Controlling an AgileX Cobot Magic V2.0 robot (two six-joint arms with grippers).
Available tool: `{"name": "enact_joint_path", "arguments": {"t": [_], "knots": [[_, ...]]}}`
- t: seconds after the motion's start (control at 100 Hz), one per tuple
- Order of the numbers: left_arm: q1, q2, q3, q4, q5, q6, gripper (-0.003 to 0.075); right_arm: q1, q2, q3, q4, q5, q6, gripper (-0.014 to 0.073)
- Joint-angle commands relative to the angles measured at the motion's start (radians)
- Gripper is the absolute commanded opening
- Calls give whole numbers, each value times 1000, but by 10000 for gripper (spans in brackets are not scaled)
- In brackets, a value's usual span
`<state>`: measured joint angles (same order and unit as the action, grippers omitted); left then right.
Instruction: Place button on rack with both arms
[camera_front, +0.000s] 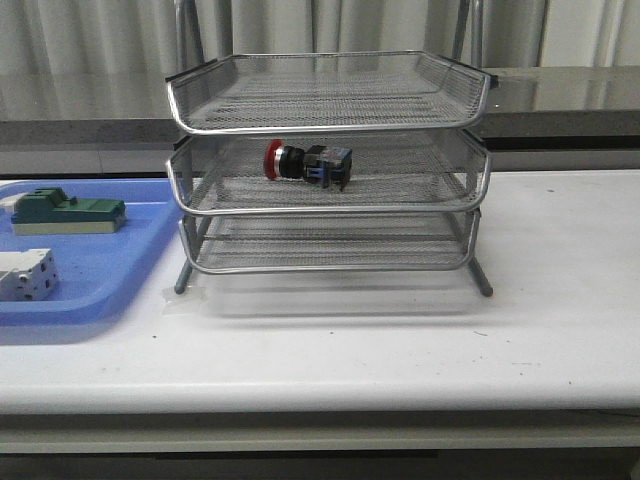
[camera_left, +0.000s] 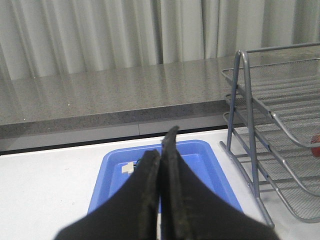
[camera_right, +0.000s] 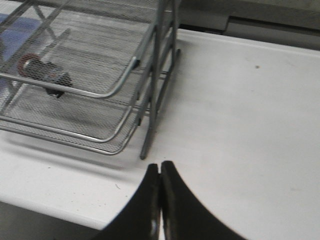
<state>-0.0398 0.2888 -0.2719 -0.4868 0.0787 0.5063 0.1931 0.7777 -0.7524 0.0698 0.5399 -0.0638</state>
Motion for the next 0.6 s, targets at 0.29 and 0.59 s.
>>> {"name": "enact_joint_path", "arguments": {"t": [0.29,0.59], "knots": [[3,5,-29,-13,-79,-10,-20,-99,-425,171,-56,34,-8,-57],[3,5,-29,-13,-79,-10,-20,-99,-624,230,-70,103,-8,-57]]}}
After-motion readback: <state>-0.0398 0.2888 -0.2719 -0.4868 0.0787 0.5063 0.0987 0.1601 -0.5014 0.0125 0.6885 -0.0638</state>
